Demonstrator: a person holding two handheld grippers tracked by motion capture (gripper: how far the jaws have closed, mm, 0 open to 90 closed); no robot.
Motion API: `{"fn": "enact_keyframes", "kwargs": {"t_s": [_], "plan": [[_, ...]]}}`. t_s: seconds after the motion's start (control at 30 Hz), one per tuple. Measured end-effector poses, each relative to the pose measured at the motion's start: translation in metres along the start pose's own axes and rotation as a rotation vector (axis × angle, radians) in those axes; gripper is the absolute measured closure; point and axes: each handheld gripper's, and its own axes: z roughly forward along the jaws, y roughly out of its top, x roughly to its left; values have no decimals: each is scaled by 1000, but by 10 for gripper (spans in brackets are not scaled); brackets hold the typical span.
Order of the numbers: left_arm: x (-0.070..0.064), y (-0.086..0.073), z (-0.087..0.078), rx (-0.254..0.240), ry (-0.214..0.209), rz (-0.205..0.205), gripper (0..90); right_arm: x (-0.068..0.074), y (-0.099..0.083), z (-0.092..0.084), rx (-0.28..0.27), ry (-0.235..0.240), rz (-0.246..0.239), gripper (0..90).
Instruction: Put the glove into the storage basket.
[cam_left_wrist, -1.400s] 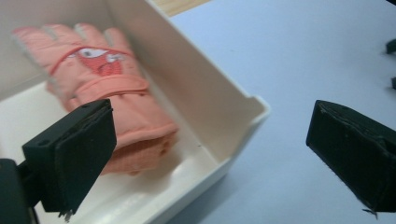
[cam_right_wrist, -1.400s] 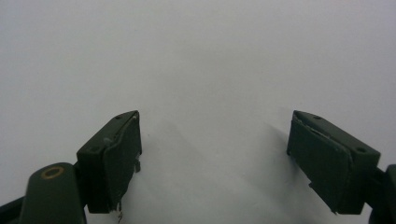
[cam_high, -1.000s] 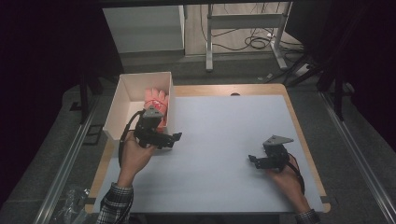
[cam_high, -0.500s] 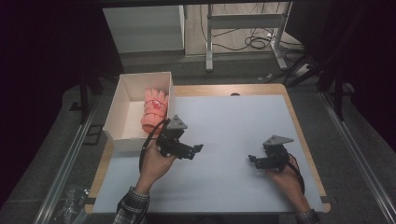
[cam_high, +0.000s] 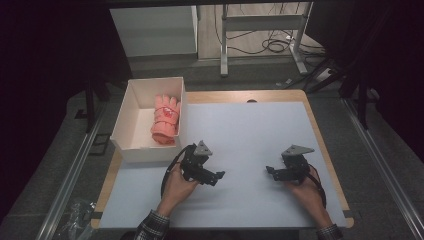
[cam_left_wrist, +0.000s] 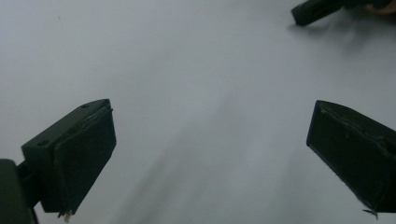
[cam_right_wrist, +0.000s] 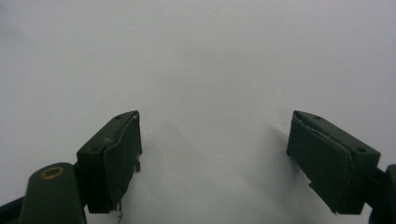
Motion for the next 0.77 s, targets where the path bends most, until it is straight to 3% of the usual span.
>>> {"fn": "enact_keyframes", "kwargs": {"t_s": [0.4,0.5,0.77], "plan": [[-2,-24,28,37,-1,-16,19,0,0,0,0,0,0,179],[-5,-28,35,60,20,6,13,0,0,0,0,0,0,179],[-6,-29,36,57,35,18,0,0,0,0,-1,1,1,178]]}}
